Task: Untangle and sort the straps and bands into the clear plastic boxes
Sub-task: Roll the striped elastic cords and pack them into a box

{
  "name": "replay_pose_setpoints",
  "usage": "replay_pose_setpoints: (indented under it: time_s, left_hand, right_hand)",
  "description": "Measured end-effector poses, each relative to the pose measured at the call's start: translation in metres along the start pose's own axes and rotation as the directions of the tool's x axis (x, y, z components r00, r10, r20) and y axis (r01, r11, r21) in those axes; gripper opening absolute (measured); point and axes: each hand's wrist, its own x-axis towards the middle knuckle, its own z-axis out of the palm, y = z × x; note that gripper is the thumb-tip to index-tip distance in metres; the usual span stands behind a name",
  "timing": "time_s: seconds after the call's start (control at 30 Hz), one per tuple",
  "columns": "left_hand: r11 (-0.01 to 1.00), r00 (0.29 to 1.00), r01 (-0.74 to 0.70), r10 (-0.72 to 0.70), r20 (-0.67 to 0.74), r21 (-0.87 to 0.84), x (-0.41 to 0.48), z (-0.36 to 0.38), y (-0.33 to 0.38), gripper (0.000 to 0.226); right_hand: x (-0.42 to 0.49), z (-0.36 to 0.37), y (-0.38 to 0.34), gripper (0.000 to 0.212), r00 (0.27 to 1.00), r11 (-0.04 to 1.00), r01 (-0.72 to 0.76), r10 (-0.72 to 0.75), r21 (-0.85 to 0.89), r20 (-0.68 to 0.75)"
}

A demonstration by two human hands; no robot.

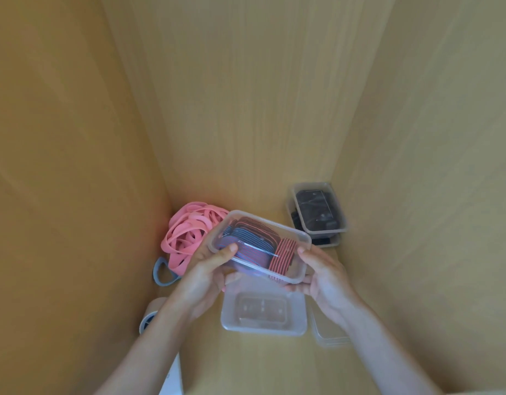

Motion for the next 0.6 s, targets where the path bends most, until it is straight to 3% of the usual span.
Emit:
replay_pose_setpoints:
  time_s: [0.27,0.6]
  left_hand:
    - [0.998,0.998,0.027,-0.024,-0.056,0.051,0.008,0.013,-0.001,0.041]
    - [0.997,0.978,0.079,-0.075,-0.195,0.014,0.011,-0.004,-0.011,0.045]
  right_hand:
    - [-0.010,-0.001,0.015,0.032,0.996,0.991,0.050,-0.040,0.123,-0.081]
    - [-0.010,-0.012,0.016,0.024,0.975,0.942,0.136,-0.072,0.307,-0.208]
